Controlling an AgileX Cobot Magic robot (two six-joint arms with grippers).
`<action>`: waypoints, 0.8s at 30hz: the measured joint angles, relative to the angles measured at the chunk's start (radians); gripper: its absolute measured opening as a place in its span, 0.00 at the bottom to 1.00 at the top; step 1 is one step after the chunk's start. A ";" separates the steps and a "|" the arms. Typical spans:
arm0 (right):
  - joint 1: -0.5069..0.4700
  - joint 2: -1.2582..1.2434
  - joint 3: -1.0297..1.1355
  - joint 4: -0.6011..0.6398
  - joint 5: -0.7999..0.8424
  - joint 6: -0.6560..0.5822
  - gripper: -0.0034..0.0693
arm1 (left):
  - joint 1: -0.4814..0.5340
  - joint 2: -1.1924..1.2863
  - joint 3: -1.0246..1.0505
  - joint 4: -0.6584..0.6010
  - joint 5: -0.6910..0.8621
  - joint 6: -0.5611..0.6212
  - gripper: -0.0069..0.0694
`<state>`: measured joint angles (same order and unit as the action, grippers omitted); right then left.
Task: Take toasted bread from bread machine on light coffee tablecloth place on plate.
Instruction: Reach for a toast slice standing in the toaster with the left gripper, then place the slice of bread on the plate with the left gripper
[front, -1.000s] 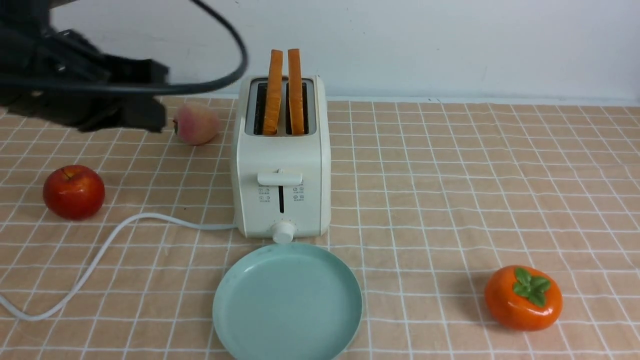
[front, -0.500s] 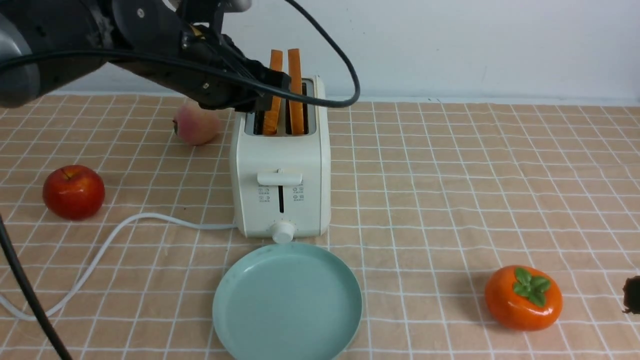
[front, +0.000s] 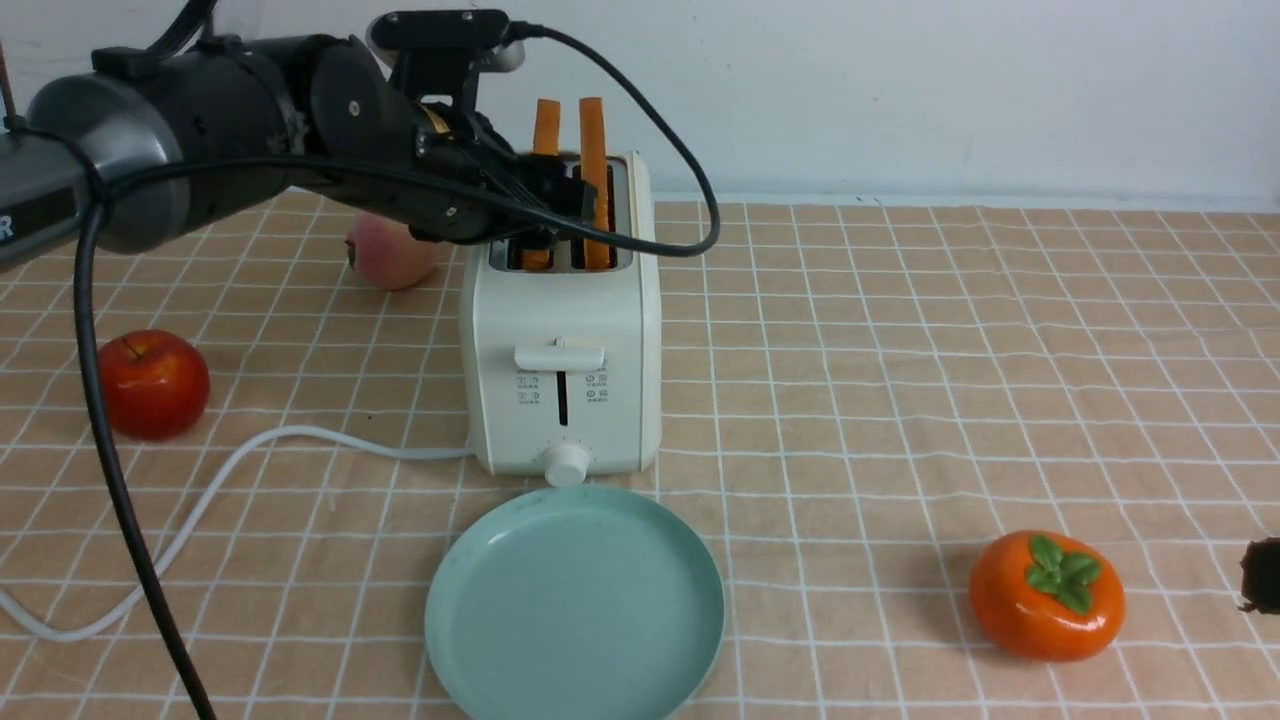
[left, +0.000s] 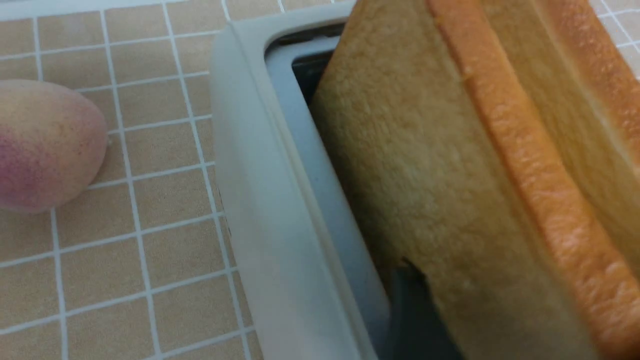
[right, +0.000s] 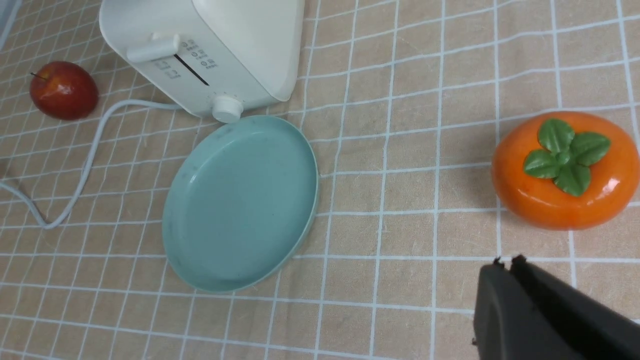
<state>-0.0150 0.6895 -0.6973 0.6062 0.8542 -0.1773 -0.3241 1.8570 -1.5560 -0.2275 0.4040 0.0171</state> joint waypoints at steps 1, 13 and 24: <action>0.000 0.000 0.000 0.000 0.000 0.000 0.07 | 0.000 0.000 0.000 0.000 0.000 0.000 0.44; 0.000 0.000 0.000 0.001 -0.025 -0.004 0.08 | 0.000 -0.307 0.000 0.050 0.118 -0.037 0.22; 0.000 0.000 0.000 0.001 -0.073 -0.004 0.10 | 0.000 -0.658 0.458 -0.122 0.295 -0.268 0.22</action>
<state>-0.0150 0.6895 -0.6970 0.6071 0.7814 -0.1815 -0.3241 1.1986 -1.0979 -0.3490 0.6995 -0.2511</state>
